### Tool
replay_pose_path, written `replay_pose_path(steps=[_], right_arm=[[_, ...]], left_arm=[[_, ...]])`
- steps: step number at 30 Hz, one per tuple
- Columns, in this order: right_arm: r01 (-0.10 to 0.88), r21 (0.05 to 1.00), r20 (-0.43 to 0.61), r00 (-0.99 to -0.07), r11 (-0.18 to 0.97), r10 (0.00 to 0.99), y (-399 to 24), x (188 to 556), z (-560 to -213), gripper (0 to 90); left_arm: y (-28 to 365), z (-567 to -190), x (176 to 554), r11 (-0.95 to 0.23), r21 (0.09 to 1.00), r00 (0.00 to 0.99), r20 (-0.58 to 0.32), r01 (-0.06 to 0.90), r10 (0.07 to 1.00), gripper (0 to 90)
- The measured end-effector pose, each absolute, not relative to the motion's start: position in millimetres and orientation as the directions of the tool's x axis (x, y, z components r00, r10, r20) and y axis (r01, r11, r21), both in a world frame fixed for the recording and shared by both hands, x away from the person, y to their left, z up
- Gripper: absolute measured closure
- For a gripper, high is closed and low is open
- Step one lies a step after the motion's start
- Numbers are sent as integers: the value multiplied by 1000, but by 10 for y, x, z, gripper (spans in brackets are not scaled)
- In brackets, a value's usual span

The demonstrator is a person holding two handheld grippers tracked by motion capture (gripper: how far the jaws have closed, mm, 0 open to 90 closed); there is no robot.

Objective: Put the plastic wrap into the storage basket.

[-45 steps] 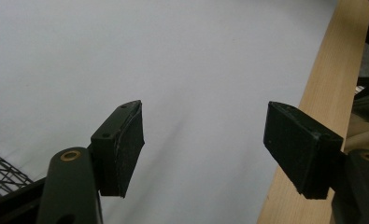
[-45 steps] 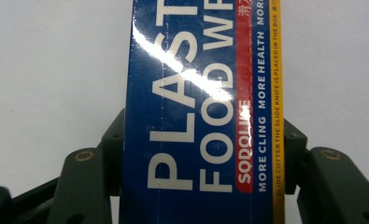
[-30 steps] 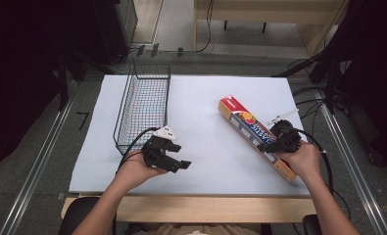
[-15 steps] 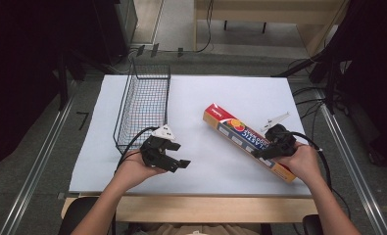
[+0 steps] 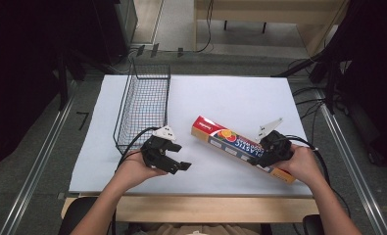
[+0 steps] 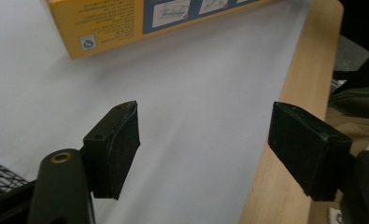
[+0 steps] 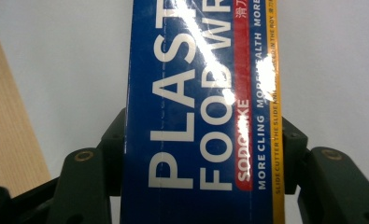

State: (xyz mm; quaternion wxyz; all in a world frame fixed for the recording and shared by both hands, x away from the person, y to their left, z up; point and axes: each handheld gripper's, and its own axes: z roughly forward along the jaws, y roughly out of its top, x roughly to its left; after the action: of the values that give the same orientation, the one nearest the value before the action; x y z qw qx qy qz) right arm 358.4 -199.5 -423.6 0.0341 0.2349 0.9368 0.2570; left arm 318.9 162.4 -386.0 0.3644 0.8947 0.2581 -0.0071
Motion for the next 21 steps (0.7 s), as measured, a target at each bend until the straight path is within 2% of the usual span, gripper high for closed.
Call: replay_pose_path(steps=[2, 7, 15, 17, 21], right_arm=[[388, 496, 59, -907, 777, 416, -1968, 3549, -4236, 412], [328, 483, 60, -938, 812, 342, -1892, 3486, -4252, 413], [276, 472, 72, -959, 838, 275, -1796, 3407, -4239, 413], [229, 465, 59, -972, 855, 228, -1761, 3368, -4263, 413], [198, 469, 62, -980, 861, 191, -1727, 3341, -4260, 414]], left_arm=[[1615, -3844, 3180, -606, 650, 874, -205, 459, 442, 211], [1588, -3817, 3157, -632, 643, 886, -174, 432, 430, 228], [1543, -3780, 3121, -659, 643, 905, -135, 390, 404, 232], [1524, -3763, 3111, -666, 647, 912, -119, 372, 394, 233], [1475, -3733, 3095, -679, 645, 920, -101, 350, 379, 234]])
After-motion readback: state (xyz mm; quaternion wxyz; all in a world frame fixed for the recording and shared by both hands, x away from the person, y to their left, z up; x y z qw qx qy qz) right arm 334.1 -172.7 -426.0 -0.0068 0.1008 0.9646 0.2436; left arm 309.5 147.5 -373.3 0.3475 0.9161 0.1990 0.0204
